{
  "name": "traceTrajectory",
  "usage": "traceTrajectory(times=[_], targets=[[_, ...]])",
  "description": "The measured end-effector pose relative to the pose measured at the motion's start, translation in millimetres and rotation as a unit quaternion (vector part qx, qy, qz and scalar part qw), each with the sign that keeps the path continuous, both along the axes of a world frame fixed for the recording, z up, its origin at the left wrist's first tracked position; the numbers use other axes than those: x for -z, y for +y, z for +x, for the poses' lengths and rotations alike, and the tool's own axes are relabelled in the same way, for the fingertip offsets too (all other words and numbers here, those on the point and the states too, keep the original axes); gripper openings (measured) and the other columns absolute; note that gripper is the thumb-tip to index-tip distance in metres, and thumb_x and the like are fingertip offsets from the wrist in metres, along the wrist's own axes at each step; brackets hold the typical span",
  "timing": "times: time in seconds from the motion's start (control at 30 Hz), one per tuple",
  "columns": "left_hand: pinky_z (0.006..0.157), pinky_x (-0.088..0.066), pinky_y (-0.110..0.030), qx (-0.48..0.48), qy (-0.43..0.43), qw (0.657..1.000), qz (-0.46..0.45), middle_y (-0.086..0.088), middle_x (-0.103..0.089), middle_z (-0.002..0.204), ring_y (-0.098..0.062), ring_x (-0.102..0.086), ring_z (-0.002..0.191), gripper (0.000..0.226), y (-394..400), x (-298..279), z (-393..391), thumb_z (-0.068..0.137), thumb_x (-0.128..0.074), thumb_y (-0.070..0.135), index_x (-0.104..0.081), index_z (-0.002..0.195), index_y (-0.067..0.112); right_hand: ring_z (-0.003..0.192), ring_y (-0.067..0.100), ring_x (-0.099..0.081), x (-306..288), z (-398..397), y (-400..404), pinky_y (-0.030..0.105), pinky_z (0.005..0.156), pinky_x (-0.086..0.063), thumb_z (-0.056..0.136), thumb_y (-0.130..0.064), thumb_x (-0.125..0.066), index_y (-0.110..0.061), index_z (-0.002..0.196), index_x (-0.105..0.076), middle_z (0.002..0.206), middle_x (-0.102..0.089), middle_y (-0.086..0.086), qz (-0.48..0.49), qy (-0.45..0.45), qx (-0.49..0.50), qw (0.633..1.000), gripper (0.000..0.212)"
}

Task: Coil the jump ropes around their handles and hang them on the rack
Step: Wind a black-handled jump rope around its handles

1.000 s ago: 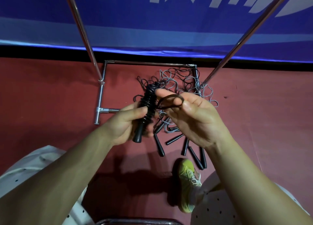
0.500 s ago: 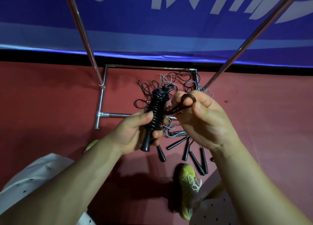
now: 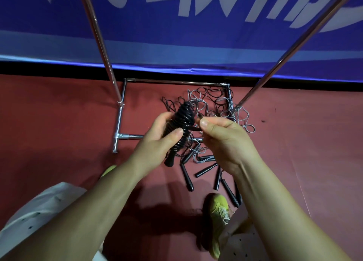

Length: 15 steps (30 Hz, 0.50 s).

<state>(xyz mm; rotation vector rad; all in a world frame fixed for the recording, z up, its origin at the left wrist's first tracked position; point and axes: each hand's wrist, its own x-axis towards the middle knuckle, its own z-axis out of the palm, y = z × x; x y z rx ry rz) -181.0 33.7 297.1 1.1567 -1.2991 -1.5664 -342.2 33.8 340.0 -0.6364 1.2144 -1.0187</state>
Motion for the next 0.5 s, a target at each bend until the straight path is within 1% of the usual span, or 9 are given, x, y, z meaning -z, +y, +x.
traceTrajectory(times=[0.03,0.07,0.13,0.2,0.23,0.3,0.37,0.43,0.5], targets=[[0.083,-0.045,-0.015,0.012,-0.022,1.0,-0.013,0.01,-0.06,0.102,0.005,-0.057,0.092,0.033,-0.8,1.1,2.7,0.078,-0.058,0.033,-0.048,0.11,0.032,0.057,0.005,-0.061,1.9,-0.5,-0.2,0.023,0.068,-0.044,0.071,-0.007,-0.065,-0.007,0.078,-0.064,0.065,-0.07,-0.002,0.011,-0.02,0.002,1.0,0.007],[0.087,-0.046,-0.019,0.022,-0.049,0.998,-0.027,0.012,-0.06,0.103,0.002,-0.057,0.095,0.037,-1.7,3.4,5.3,0.074,-0.06,0.04,-0.048,0.11,0.038,0.06,0.009,-0.062,1.5,-0.1,-0.2,0.026,0.072,-0.046,0.069,-0.007,-0.065,-0.006,0.076,-0.064,0.066,-0.07,0.001,0.02,-0.037,0.003,0.999,0.007],[0.091,-0.048,-0.034,0.04,-0.1,0.994,-0.036,0.013,-0.061,0.099,-0.008,-0.059,0.095,0.038,-3.0,7.1,9.3,0.068,-0.058,0.049,-0.047,0.104,0.056,0.065,0.018,-0.06,2.5,-1.9,-1.3,0.033,0.077,-0.048,0.064,-0.009,-0.067,-0.008,0.066,-0.062,0.065,-0.067,0.004,0.029,-0.059,-0.002,0.998,0.006],[0.087,-0.051,-0.045,0.053,-0.105,0.993,-0.027,0.008,-0.063,0.094,-0.014,-0.061,0.087,0.036,-4.2,9.9,11.5,0.065,-0.06,0.05,-0.048,0.097,0.061,0.06,0.017,-0.06,3.3,-3.9,-2.4,0.029,0.07,-0.053,0.065,-0.009,-0.067,-0.009,0.06,-0.05,0.057,-0.06,0.003,0.036,-0.08,-0.006,0.996,0.017],[0.087,-0.051,-0.047,0.055,-0.105,0.992,-0.032,0.007,-0.063,0.095,-0.015,-0.062,0.088,0.037,-5.0,10.0,11.9,0.065,-0.061,0.048,-0.048,0.097,0.06,0.056,0.016,-0.06,2.6,-4.3,-2.3,0.027,0.065,-0.054,0.065,-0.008,-0.066,-0.01,0.061,-0.045,0.054,-0.058,0.002,0.041,-0.082,-0.01,0.996,0.021],[0.095,-0.048,-0.048,0.057,-0.115,0.99,-0.056,0.013,-0.063,0.102,-0.014,-0.062,0.1,0.041,-6.0,8.7,11.6,0.065,-0.062,0.044,-0.048,0.099,0.062,0.051,0.012,-0.057,2.2,-4.2,-1.5,0.025,0.061,-0.052,0.065,-0.009,-0.065,-0.01,0.063,-0.045,0.052,-0.056,0.001,0.057,-0.073,-0.024,0.995,0.021],[0.104,-0.042,-0.045,0.068,-0.119,0.987,-0.079,0.019,-0.058,0.114,-0.01,-0.057,0.114,0.05,-4.8,6.1,10.8,0.065,-0.062,0.042,-0.045,0.108,0.063,0.05,0.01,-0.051,1.2,-3.7,-1.1,0.028,0.066,-0.047,0.063,-0.011,-0.066,-0.011,0.067,-0.051,0.054,-0.056,0.0,0.077,-0.054,-0.041,0.995,0.015],[0.11,-0.037,-0.041,0.086,-0.134,0.983,-0.092,0.011,-0.053,0.127,-0.007,-0.05,0.124,0.06,-3.3,4.7,10.3,0.066,-0.06,0.042,-0.039,0.117,0.065,0.051,0.009,-0.048,2.7,-2.8,-1.1,0.03,0.073,-0.045,0.063,-0.013,-0.066,-0.011,0.077,-0.057,0.058,-0.06,-0.002,0.1,-0.038,-0.052,0.993,0.016],[0.111,-0.036,-0.039,0.101,-0.142,0.98,-0.093,0.003,-0.051,0.133,-0.007,-0.047,0.126,0.065,-3.3,2.7,11.0,0.066,-0.059,0.043,-0.033,0.118,0.074,0.052,0.008,-0.048,4.9,-1.5,-1.4,0.03,0.075,-0.046,0.07,-0.011,-0.066,-0.011,0.087,-0.06,0.062,-0.063,-0.002,0.119,-0.033,-0.051,0.991,0.018]])
